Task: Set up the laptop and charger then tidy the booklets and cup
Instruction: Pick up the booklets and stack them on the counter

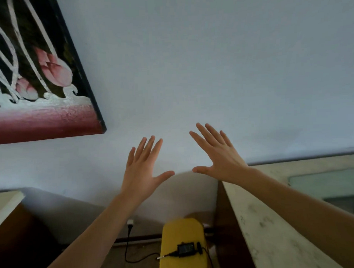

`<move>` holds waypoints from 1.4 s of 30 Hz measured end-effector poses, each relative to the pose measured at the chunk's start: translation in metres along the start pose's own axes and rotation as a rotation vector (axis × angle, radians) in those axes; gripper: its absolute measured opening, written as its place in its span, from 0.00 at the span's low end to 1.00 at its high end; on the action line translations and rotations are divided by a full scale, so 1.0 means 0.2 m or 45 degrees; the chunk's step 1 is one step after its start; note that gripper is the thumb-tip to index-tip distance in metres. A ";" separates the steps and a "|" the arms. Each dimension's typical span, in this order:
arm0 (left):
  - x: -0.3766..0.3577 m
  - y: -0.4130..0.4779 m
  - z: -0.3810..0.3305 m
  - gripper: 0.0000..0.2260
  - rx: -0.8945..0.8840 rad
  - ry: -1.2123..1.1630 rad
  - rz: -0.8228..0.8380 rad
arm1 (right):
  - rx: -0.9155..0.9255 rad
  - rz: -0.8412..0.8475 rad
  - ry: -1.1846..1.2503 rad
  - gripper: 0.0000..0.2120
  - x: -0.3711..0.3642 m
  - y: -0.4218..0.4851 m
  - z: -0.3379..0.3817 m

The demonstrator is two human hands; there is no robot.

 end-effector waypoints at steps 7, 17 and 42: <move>-0.01 -0.20 -0.19 0.40 -0.182 -0.125 -0.017 | -0.193 -0.017 0.065 0.46 0.09 -0.43 0.06; -0.15 -0.65 -0.62 0.41 -0.414 -0.377 0.093 | -0.495 0.027 0.063 0.46 0.10 -1.26 0.20; -0.78 -1.17 -2.04 0.44 -0.614 -0.432 0.645 | -0.970 0.322 0.137 0.49 -0.12 -2.84 -0.44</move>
Point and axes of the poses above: each hand's wrist, its own y-axis towards the middle knuckle, its own x-axis out of the back of the hand, z = x × y, the point moved 5 cm from there along y, towards the middle knuckle, and after that the axes turned 8 degrees about z, right-handed, at the moved point
